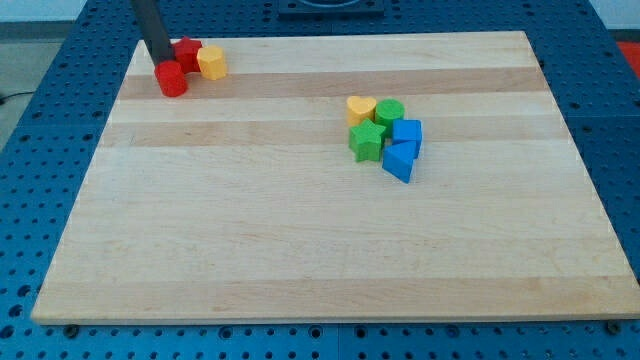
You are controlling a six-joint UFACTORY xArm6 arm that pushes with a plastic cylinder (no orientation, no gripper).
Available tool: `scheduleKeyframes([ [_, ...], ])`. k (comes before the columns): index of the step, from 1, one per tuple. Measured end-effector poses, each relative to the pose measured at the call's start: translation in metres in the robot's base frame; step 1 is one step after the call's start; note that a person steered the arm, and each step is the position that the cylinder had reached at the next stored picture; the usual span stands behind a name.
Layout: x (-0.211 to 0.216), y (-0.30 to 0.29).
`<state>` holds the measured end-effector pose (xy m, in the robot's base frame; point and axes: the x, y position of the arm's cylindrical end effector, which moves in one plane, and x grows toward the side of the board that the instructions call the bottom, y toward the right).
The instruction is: Push the red star to the top right side of the yellow hexagon
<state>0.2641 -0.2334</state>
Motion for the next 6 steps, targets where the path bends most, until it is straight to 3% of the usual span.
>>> scheduleKeyframes([
  [1, -0.028, 0.018],
  [2, -0.043, -0.067],
  [3, -0.060, -0.039],
  [5, -0.071, 0.080],
  [6, -0.049, 0.062],
])
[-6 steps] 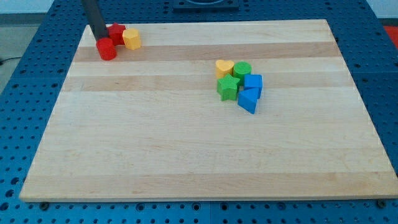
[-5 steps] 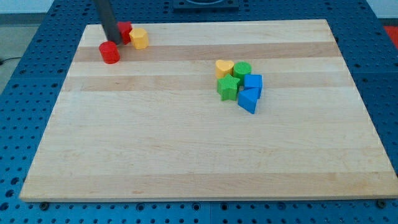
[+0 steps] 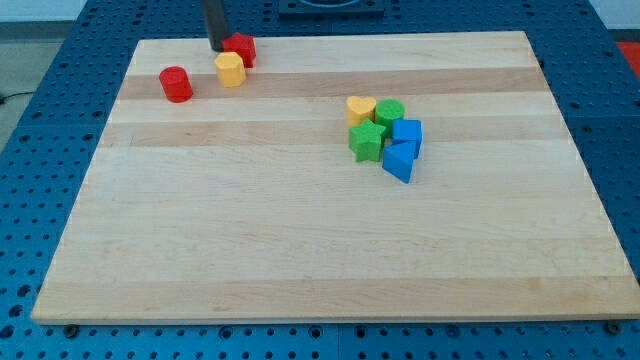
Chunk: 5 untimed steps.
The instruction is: Push the red star to the top right side of the yellow hexagon
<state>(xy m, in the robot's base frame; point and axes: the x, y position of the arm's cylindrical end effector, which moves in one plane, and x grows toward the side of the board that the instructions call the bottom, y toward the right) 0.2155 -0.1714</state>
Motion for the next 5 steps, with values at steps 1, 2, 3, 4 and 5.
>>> scheduleKeyframes([
  [1, -0.014, 0.038],
  [2, -0.023, 0.053],
  [3, 0.028, 0.058],
  [4, 0.099, 0.054],
  [5, 0.101, 0.055],
])
